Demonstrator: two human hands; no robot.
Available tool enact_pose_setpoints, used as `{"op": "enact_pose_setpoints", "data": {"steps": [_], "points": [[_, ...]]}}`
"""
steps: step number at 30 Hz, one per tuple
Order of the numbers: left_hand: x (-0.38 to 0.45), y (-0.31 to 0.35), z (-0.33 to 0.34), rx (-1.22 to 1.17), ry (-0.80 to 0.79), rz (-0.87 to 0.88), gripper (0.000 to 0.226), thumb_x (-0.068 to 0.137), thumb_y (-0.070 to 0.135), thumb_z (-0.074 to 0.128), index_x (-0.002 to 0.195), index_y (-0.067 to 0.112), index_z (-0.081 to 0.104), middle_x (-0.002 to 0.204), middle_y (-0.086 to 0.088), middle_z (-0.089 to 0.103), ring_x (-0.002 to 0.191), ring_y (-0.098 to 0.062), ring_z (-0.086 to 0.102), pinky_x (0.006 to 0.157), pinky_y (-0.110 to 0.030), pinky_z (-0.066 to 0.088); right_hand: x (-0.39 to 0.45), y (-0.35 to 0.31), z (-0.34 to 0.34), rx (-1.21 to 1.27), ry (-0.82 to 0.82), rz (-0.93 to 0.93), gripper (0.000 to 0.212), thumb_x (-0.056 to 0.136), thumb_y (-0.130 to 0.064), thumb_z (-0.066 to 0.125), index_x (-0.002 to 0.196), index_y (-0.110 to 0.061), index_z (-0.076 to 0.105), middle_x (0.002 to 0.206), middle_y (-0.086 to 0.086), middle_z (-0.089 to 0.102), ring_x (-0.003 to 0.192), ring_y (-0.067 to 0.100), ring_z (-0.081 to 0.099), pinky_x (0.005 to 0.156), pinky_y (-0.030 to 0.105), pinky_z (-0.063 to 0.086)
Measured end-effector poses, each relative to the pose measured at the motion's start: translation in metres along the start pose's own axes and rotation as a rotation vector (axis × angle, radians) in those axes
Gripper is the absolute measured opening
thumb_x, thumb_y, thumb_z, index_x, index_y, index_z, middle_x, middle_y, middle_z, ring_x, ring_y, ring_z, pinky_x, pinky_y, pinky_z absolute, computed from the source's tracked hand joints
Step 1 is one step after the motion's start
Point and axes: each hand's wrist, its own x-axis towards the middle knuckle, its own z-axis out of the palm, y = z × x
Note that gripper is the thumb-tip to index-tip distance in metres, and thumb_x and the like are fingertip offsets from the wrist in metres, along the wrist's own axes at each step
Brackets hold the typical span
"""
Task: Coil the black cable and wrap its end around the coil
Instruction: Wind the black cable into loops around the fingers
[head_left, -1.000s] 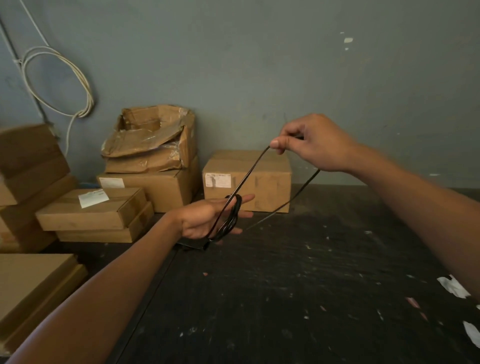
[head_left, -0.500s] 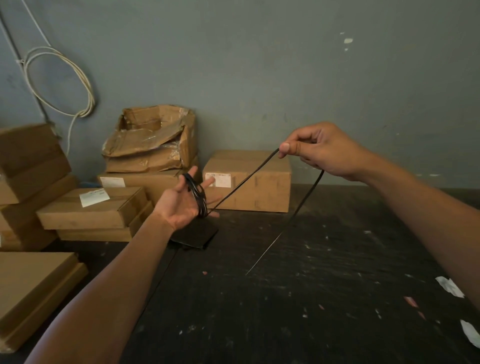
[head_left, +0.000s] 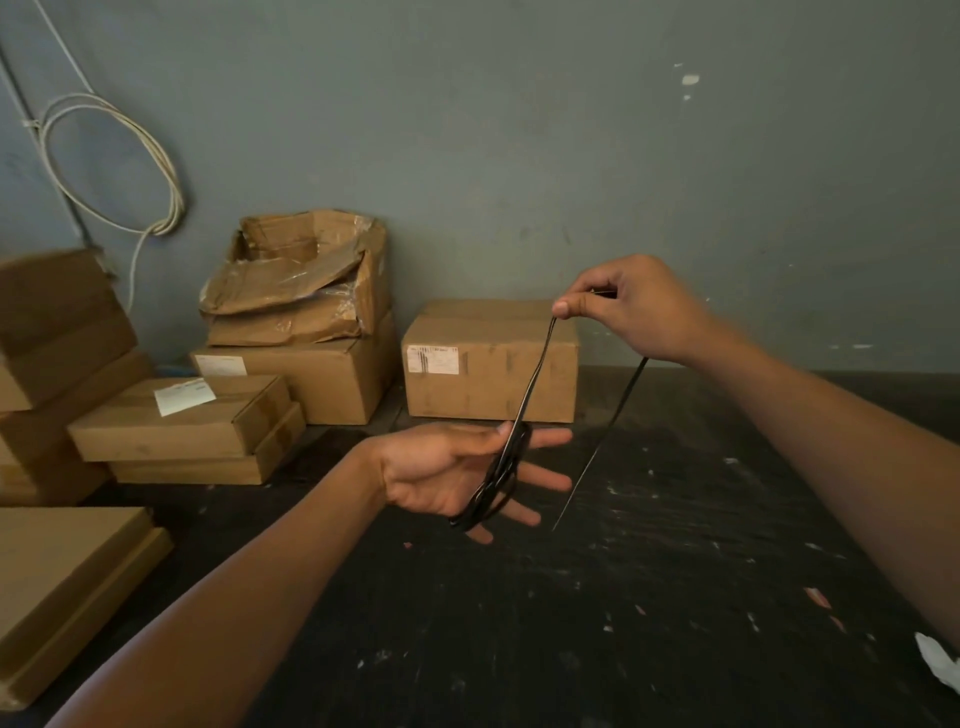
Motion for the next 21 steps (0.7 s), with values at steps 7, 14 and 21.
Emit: {"op": "enact_pose_setpoints", "data": {"steps": [7,14,21], "points": [[0.0,0.014,0.019,-0.12,-0.215,0.191,0.059,0.098,0.045,0.043,0.154,0.039,0.023,0.162,-0.013,0.022,0.145,-0.052,0.013,0.108,-0.075,0.011,-0.02,0.022,0.017,0.133,-0.043,0.097,0.01,0.089,-0.029,0.064,0.081,-0.03,0.07,0.084,0.0,0.073,0.086,0.018,0.068,0.081,0.039,0.054],[0.004,0.033,0.016,-0.183,-0.154,0.323,0.054,0.099,0.045,0.03,0.153,0.042,0.024,0.162,-0.011,0.025,0.144,-0.05,0.018,0.104,-0.072,0.019,-0.088,0.035,0.098,0.194,-0.32,0.181,0.027,0.101,-0.011,0.045,0.12,-0.008,0.063,0.12,0.012,0.065,0.113,0.024,0.061,0.099,0.046,0.048],[0.005,0.033,-0.006,-0.279,0.026,0.389,0.051,0.1,0.051,0.02,0.151,0.045,0.025,0.162,-0.01,0.026,0.143,-0.052,0.023,0.101,-0.075,0.023,-0.137,-0.012,0.143,0.251,-0.625,0.168,0.023,0.104,-0.032,0.037,0.123,-0.033,0.051,0.075,0.006,0.052,0.059,0.013,0.047,0.053,0.033,0.042]]}}
